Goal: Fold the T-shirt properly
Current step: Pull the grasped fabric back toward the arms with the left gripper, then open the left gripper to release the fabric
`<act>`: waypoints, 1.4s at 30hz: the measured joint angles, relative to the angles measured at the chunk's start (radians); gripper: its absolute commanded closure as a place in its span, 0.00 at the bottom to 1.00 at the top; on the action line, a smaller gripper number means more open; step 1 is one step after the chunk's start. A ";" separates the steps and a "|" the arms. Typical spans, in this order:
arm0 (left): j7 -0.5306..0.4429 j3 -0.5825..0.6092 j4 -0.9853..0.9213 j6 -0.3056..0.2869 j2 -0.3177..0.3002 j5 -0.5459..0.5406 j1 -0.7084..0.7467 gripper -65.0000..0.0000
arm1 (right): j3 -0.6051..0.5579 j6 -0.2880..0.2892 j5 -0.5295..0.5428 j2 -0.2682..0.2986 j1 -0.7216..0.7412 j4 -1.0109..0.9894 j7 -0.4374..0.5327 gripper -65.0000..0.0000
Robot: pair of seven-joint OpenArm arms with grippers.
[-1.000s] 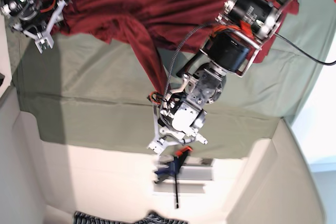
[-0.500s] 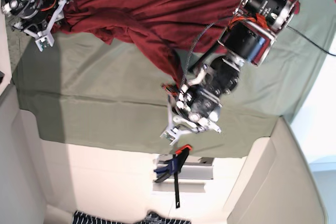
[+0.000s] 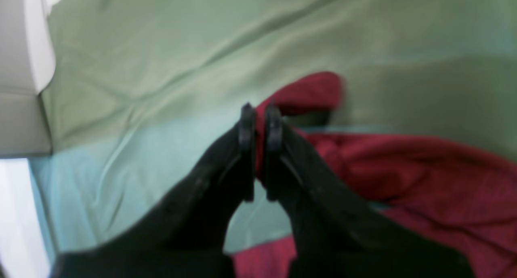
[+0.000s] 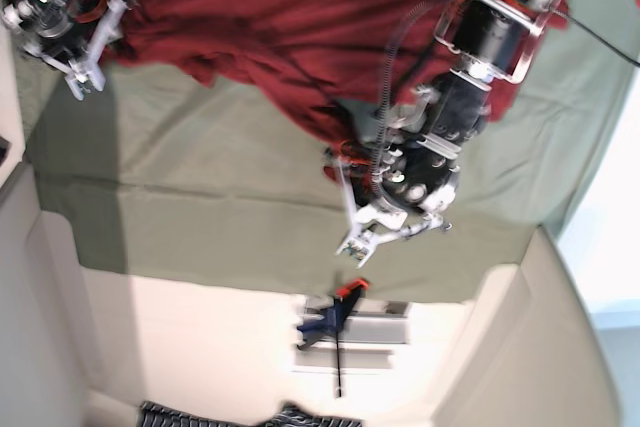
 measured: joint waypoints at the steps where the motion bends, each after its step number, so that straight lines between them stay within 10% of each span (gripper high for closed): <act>1: 0.000 -0.026 0.028 -0.006 -0.021 -0.008 0.022 1.00 | 0.000 0.000 0.000 0.000 0.000 0.000 0.000 0.56; 12: -0.030 -0.261 0.465 -0.004 -0.229 -0.058 0.388 1.00 | 0.000 0.000 -0.001 0.000 0.000 0.000 0.000 0.56; 30: -0.094 -0.340 0.716 0.141 -0.226 0.272 0.756 1.00 | 0.000 0.000 0.000 0.000 0.000 -0.001 0.000 0.56; 42: -0.094 -0.341 0.716 0.188 -0.149 0.297 0.813 1.00 | 0.000 0.000 0.000 0.000 0.000 -0.001 0.000 0.56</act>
